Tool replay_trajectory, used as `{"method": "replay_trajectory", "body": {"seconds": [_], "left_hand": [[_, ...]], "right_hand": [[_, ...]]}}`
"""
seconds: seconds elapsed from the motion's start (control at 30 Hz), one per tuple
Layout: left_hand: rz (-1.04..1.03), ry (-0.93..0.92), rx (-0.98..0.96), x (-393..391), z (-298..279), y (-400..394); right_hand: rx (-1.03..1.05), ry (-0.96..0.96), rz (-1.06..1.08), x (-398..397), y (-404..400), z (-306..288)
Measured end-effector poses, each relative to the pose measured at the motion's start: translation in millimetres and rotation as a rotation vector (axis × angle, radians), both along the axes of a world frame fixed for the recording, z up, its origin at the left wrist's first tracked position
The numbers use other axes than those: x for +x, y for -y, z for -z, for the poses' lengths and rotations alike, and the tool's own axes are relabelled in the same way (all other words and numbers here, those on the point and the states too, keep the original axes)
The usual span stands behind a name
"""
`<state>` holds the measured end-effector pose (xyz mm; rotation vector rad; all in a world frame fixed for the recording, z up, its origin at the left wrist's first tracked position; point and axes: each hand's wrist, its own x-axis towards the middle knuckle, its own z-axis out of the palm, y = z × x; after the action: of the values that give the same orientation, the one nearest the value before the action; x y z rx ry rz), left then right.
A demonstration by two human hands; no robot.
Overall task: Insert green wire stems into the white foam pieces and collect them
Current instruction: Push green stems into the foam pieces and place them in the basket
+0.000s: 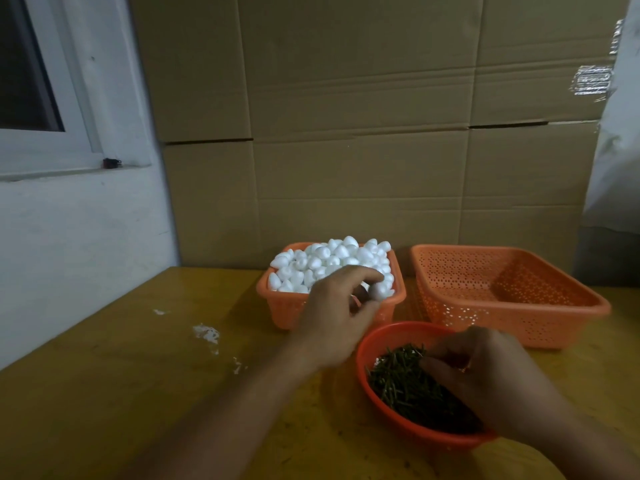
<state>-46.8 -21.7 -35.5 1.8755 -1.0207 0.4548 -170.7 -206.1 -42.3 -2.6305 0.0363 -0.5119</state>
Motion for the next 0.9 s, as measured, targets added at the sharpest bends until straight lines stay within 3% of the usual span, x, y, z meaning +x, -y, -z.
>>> {"method": "replay_trajectory", "body": {"seconds": [0.23, 0.37, 0.57, 0.9], "left_hand": [[0.145, -0.051, -0.006, -28.7, 24.4, 9.4], [0.19, -0.18, -0.072, -32.4, 30.2, 8.0], [0.326, -0.461, -0.263, -34.7, 30.0, 5.1], [0.311, -0.508, -0.259, -37.5, 29.0, 3.3]], "right_hand": [[-0.2, -0.147, 0.018, -1.6, -2.3, -0.3], [-0.293, -0.272, 0.02, -1.2, -5.2, 1.7], [-0.311, -0.34, 0.007, 5.0, -7.5, 0.9], [-0.19, -0.28, 0.077, 6.4, -7.5, 4.3]]}}
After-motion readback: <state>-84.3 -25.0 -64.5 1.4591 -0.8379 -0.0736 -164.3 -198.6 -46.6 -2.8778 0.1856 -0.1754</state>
